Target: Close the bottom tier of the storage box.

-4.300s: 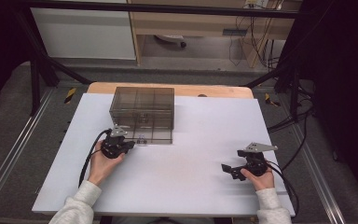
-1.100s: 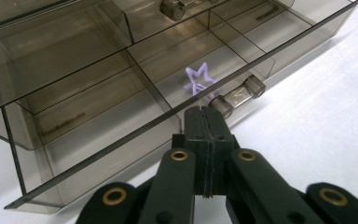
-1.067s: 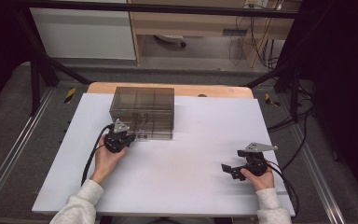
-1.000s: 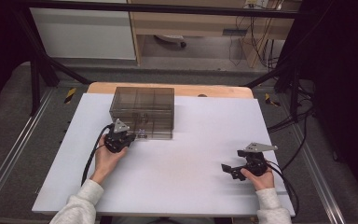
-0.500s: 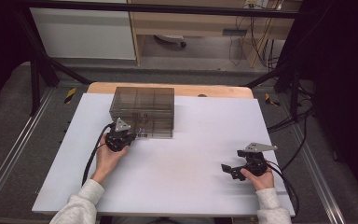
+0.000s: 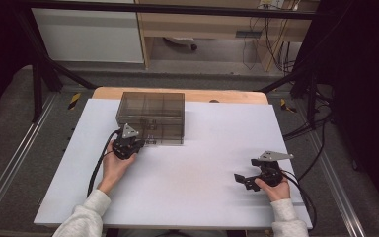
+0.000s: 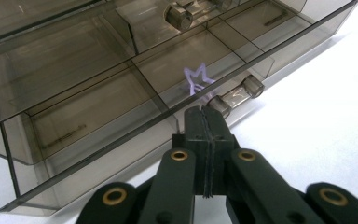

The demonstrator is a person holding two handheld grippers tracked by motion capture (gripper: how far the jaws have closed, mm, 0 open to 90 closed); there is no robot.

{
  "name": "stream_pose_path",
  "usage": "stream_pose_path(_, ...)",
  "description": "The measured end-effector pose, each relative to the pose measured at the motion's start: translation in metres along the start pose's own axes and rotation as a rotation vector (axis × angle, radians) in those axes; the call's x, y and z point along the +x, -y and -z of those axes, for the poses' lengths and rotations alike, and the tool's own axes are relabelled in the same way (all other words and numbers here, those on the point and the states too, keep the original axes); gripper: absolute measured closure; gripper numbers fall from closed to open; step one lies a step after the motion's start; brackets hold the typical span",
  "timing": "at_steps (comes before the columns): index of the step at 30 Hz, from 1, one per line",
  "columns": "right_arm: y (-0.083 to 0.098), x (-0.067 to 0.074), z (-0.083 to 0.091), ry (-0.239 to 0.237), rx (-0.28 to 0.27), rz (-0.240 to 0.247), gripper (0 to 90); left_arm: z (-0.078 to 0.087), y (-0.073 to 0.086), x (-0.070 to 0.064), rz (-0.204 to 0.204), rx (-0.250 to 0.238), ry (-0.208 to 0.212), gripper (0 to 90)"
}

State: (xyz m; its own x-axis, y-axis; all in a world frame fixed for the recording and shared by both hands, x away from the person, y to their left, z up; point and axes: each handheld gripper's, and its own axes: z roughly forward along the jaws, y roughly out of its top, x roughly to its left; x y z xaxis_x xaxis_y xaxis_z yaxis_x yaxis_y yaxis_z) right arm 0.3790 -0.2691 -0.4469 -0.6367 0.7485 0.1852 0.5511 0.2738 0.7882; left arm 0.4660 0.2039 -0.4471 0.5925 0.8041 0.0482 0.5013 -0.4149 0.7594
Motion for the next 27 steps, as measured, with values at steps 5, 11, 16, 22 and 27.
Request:
stream_pose_path(5, -0.0001, 0.0, 0.0, 0.0, 0.0, -0.003, 0.5, -0.0016, -0.0003, 0.0002, -0.004, -0.003, 0.0, 89.2)
stream_pose_path(11, -0.0001, -0.0002, 0.0002, 0.001, 0.0, 0.0, 0.5, -0.003, -0.0008, 0.0005, -0.001, -0.009, -0.003, 89.2)
stream_pose_path(16, 0.0, 0.0001, -0.0001, 0.0, 0.004, -0.004, 0.5, -0.0037, -0.0008, 0.001, -0.006, -0.012, -0.005, 89.2)
stream_pose_path(22, -0.0001, 0.0, 0.0001, 0.001, 0.002, -0.002, 0.5, -0.005, -0.0004, 0.0017, -0.01, -0.015, -0.012, 89.2)
stream_pose_path(27, -0.0001, -0.0002, 0.0002, 0.001, 0.001, 0.0, 0.5, -0.0056, -0.0005, 0.0021, -0.011, -0.019, -0.016, 89.2)
